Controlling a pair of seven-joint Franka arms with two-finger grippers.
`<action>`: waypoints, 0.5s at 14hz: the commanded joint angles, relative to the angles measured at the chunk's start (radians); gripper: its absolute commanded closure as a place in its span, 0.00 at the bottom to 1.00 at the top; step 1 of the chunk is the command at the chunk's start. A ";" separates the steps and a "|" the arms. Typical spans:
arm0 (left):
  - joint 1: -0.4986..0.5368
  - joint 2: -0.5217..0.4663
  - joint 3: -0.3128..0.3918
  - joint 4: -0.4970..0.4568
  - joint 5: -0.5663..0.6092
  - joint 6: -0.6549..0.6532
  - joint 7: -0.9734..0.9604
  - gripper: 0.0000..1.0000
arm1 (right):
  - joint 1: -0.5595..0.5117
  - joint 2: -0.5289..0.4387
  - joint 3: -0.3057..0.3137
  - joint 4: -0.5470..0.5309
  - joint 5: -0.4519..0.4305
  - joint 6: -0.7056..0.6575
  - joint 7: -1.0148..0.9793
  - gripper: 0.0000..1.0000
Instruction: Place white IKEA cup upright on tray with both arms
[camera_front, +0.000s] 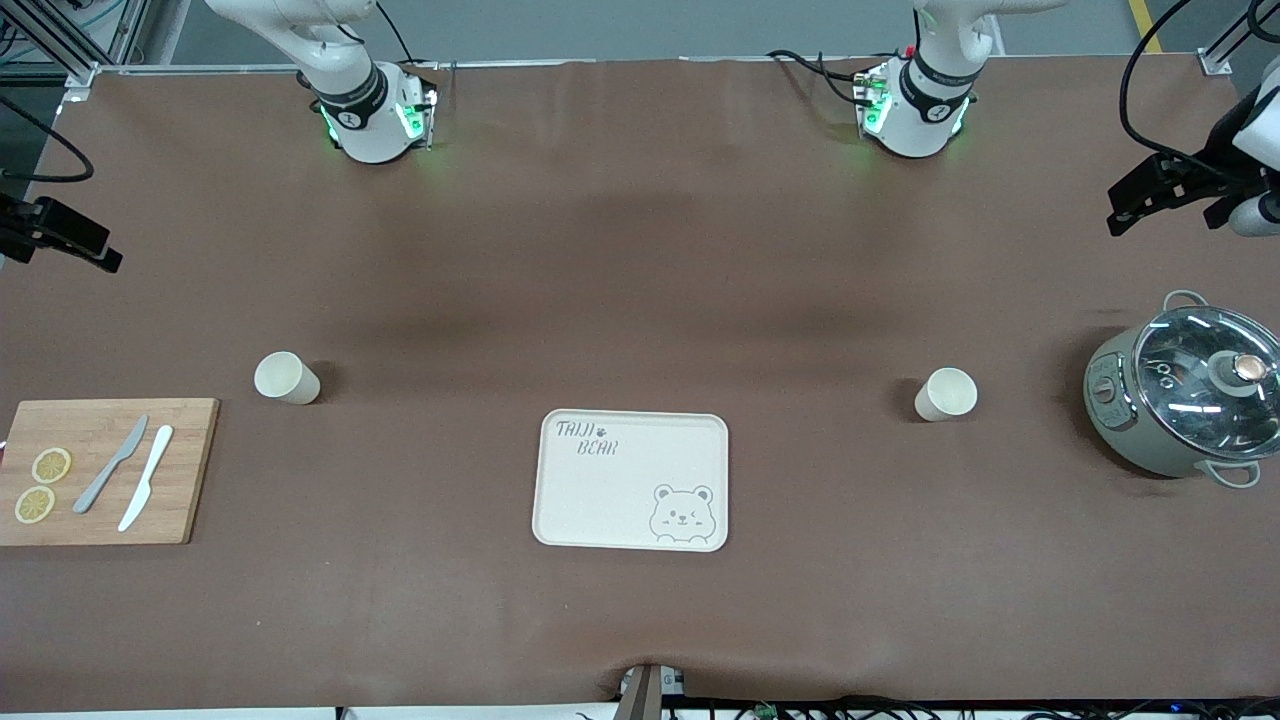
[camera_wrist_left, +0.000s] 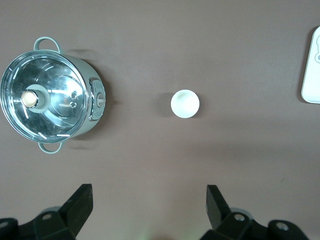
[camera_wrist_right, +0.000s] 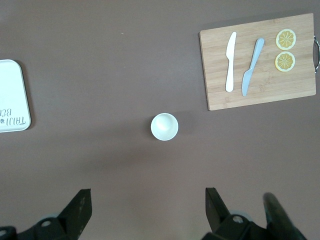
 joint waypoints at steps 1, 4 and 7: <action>-0.005 0.015 0.003 0.032 -0.016 -0.023 0.017 0.00 | -0.010 0.014 0.005 0.027 -0.011 -0.016 -0.008 0.00; -0.005 0.037 0.001 0.038 -0.016 -0.023 0.013 0.00 | -0.009 0.014 0.005 0.027 -0.011 -0.016 -0.005 0.00; -0.007 0.043 -0.002 0.032 -0.020 -0.023 0.008 0.00 | -0.009 0.014 0.005 0.024 -0.011 -0.018 0.002 0.00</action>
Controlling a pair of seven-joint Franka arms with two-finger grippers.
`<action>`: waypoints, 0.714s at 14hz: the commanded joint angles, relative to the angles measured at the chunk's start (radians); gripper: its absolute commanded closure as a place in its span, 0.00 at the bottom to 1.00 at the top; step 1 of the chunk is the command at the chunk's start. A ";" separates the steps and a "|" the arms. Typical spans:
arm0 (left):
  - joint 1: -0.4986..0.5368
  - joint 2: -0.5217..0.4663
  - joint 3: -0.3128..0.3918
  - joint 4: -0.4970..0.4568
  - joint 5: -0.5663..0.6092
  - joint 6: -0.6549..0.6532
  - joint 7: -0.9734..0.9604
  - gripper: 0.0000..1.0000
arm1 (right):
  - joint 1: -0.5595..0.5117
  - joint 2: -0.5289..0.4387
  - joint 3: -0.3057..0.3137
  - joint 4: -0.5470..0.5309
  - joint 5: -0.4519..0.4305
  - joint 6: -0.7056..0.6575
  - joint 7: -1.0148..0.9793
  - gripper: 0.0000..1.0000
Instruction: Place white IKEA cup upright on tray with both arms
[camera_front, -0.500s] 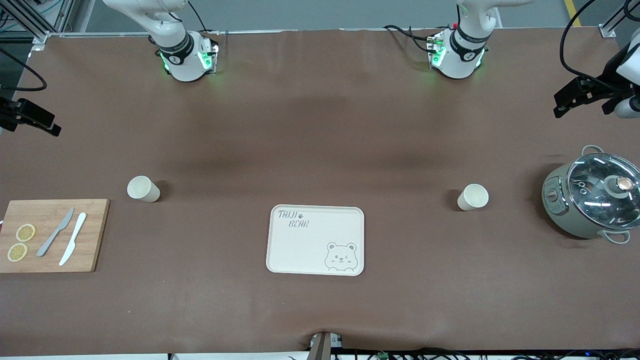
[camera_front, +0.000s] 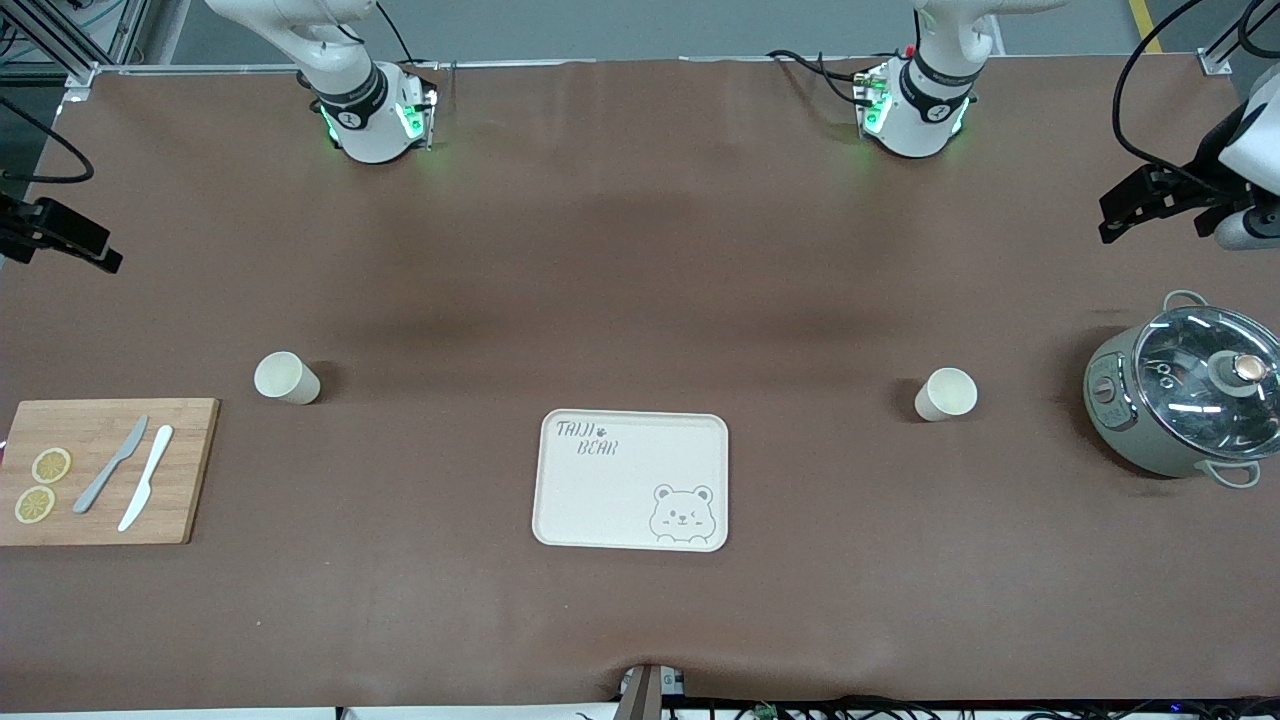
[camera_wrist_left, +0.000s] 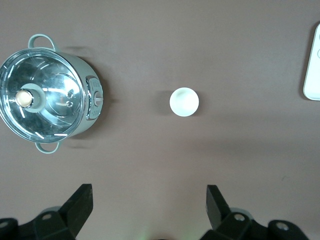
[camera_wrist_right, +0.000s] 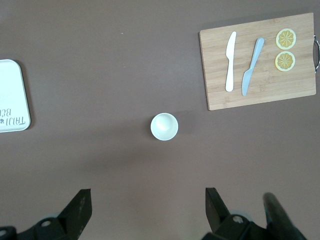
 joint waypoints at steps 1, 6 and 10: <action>-0.003 0.017 0.001 0.029 -0.031 -0.023 0.005 0.00 | -0.010 0.022 0.006 0.018 -0.011 -0.017 0.003 0.00; -0.001 0.034 0.001 -0.012 -0.062 0.008 -0.004 0.00 | -0.004 0.071 0.006 0.028 -0.010 -0.019 -0.008 0.00; -0.004 0.072 0.001 -0.028 -0.060 0.046 -0.007 0.00 | -0.001 0.129 0.006 0.021 -0.011 -0.031 -0.028 0.00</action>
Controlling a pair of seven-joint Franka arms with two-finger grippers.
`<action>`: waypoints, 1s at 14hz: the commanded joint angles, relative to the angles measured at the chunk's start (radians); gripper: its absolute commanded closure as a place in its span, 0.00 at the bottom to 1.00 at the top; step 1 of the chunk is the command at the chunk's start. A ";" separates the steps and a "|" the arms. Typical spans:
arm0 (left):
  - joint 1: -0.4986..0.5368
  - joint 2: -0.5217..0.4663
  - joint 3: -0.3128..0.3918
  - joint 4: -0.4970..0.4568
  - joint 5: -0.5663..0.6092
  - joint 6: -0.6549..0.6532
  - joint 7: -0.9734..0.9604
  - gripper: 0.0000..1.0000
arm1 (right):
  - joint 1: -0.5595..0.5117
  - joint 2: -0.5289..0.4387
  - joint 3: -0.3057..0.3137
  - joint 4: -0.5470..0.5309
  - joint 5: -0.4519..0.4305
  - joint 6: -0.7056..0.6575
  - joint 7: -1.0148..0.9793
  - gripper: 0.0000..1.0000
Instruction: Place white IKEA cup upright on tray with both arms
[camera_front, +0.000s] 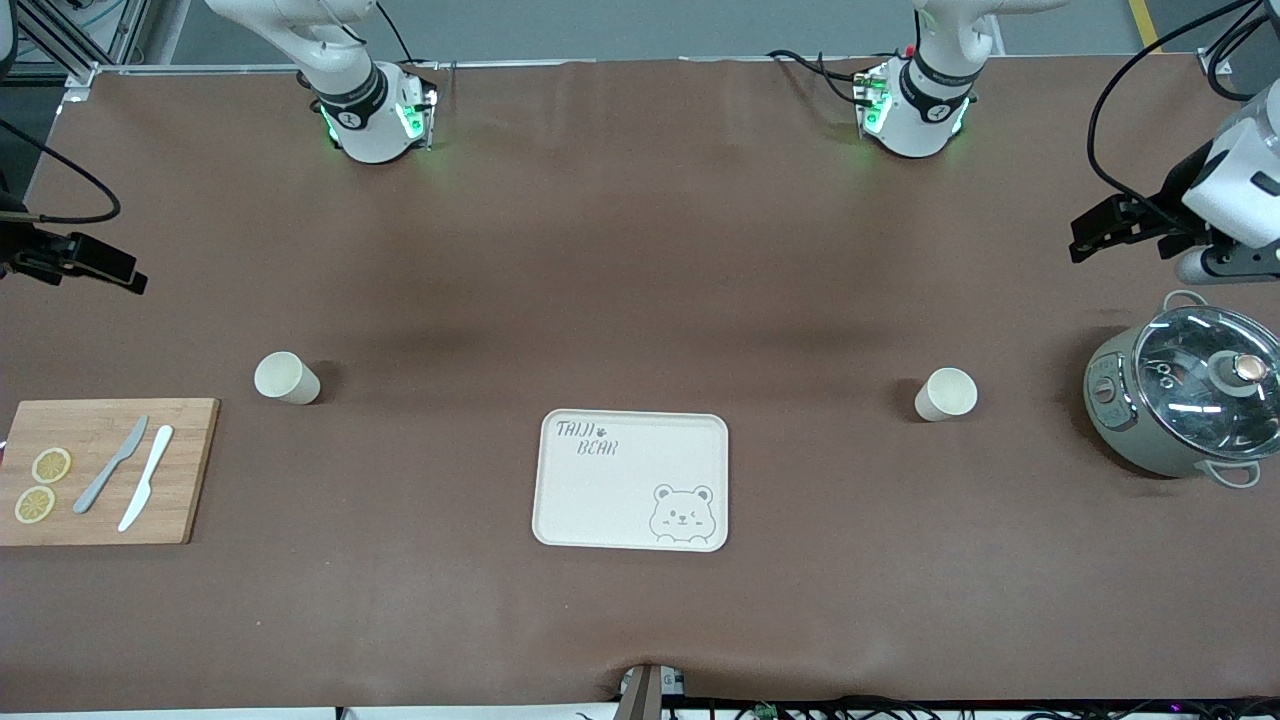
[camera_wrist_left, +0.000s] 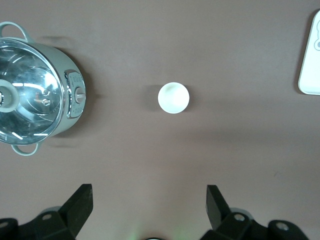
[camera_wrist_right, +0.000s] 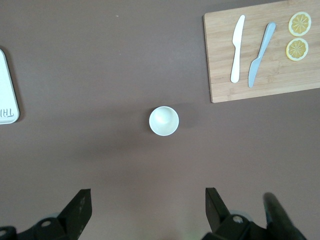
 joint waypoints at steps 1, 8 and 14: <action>-0.001 0.030 0.002 -0.009 -0.016 0.028 -0.006 0.00 | 0.002 0.048 0.005 0.022 -0.011 -0.024 -0.018 0.00; 0.002 0.031 0.002 -0.169 -0.017 0.216 -0.009 0.00 | -0.032 0.143 0.003 0.023 -0.016 -0.054 -0.005 0.00; 0.005 0.036 0.000 -0.401 -0.020 0.513 -0.009 0.00 | -0.030 0.230 0.003 0.005 -0.003 -0.042 -0.004 0.00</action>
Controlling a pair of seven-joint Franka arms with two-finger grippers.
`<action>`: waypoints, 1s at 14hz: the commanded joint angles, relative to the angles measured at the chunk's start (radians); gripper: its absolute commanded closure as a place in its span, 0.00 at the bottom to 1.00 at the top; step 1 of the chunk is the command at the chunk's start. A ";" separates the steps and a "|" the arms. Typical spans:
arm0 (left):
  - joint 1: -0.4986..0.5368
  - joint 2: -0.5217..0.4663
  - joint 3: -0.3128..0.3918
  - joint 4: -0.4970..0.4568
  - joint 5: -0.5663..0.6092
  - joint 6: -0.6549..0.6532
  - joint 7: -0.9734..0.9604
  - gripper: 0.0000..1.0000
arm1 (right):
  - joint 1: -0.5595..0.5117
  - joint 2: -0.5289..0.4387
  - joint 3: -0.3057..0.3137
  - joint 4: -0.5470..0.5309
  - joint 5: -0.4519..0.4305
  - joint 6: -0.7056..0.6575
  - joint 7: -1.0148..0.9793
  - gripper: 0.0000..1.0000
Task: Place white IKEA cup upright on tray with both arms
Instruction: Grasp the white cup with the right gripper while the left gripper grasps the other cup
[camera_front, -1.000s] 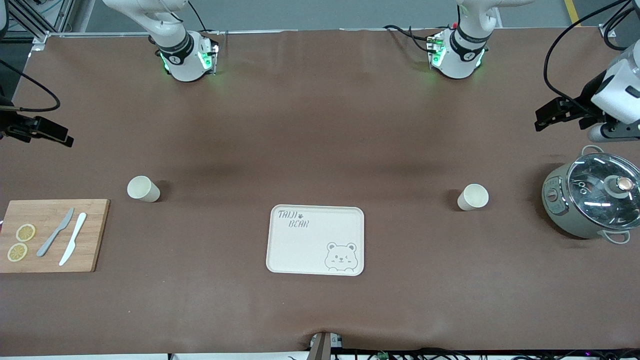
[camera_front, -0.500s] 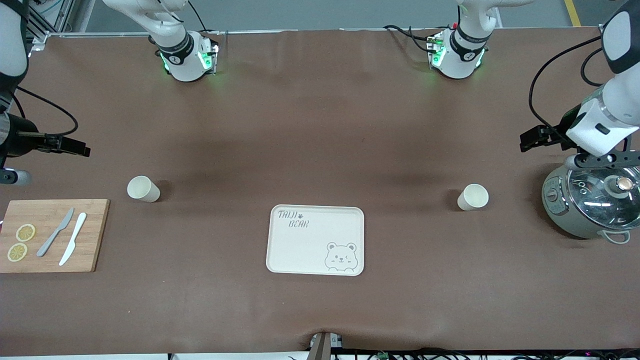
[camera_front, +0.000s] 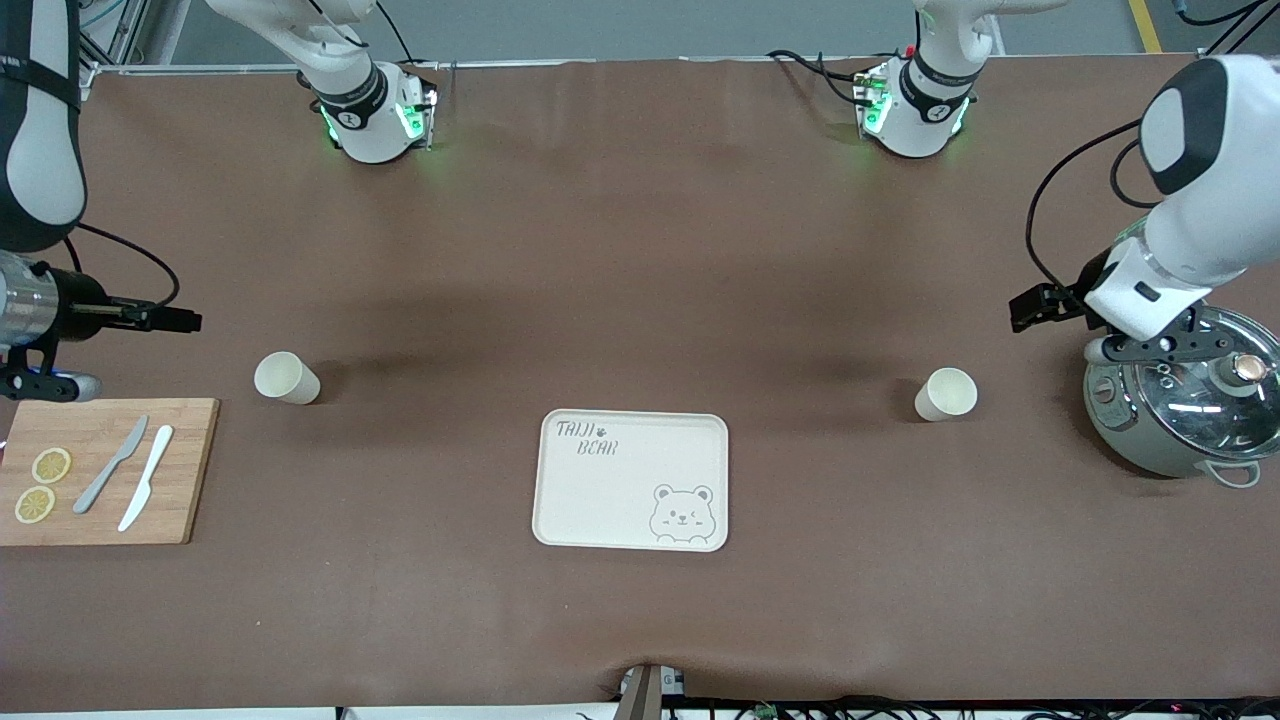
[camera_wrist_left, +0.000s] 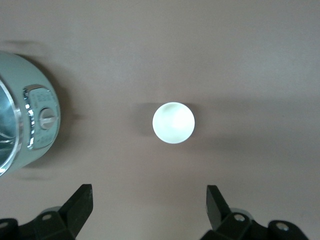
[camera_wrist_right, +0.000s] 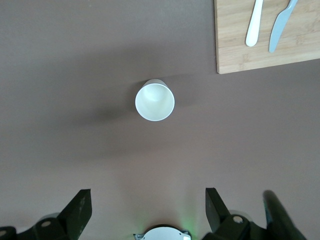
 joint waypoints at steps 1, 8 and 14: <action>0.004 -0.010 0.000 -0.142 -0.020 0.185 -0.005 0.00 | -0.004 0.033 0.012 -0.014 -0.003 -0.006 0.001 0.00; 0.035 0.147 0.000 -0.173 -0.055 0.368 -0.002 0.14 | 0.004 -0.043 0.012 -0.263 -0.003 0.274 0.001 0.00; 0.030 0.242 0.000 -0.167 -0.071 0.403 0.017 0.24 | 0.001 -0.057 0.011 -0.193 -0.023 0.181 -0.015 0.00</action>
